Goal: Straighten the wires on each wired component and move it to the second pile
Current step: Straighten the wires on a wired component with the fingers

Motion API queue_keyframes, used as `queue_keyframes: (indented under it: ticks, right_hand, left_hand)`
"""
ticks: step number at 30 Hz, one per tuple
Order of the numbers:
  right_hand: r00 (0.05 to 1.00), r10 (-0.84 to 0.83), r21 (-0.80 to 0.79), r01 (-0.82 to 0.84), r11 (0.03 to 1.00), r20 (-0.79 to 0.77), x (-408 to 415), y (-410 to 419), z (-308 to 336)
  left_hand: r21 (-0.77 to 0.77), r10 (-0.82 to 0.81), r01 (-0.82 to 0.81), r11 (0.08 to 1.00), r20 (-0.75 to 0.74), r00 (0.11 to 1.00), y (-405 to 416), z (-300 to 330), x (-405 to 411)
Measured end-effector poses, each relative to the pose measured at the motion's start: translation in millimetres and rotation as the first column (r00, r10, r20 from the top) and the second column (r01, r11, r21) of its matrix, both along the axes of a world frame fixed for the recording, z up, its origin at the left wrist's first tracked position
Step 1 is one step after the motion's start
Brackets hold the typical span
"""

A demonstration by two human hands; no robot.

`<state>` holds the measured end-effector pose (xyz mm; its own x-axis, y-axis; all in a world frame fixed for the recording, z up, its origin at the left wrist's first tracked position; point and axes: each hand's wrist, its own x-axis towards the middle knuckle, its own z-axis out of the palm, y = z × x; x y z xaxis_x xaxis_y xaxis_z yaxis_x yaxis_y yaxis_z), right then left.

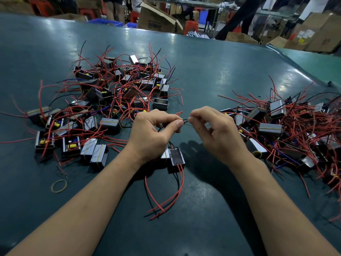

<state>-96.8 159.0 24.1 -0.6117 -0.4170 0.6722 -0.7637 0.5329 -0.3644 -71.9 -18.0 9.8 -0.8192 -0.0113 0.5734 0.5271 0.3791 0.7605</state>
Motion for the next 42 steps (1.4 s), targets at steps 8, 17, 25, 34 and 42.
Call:
queue_keyframes:
  ticks: [8,17,25,34,42]
  right_hand:
    - [0.142,0.503,-0.488,0.562,0.668,0.853,12.4,-28.4,9.1]
    - [0.895,-0.36,-0.05,0.385,0.921,0.263,18.9,-28.5,-5.4]
    - [0.936,-0.343,-0.027,0.346,0.938,0.073,16.7,-28.1,-6.2]
    - [0.996,-0.077,0.076,0.08,0.994,-0.033,4.5,-3.5,1.1]
    - [0.992,-0.115,0.09,0.11,0.99,0.048,5.0,-5.7,-3.6]
  left_hand:
    - [-0.226,0.062,-0.115,0.967,-0.23,0.971,5.3,-2.7,1.4]
    - [-0.22,0.09,-0.132,0.967,-0.193,0.977,3.2,-4.3,0.5]
    - [-0.215,0.093,-0.133,0.968,-0.185,0.978,2.5,-4.2,0.4]
    - [-0.145,0.112,-0.127,0.981,-0.106,0.988,-0.8,-2.1,-0.5]
    - [-0.119,0.08,-0.092,0.989,-0.102,0.992,0.7,-2.3,0.4]
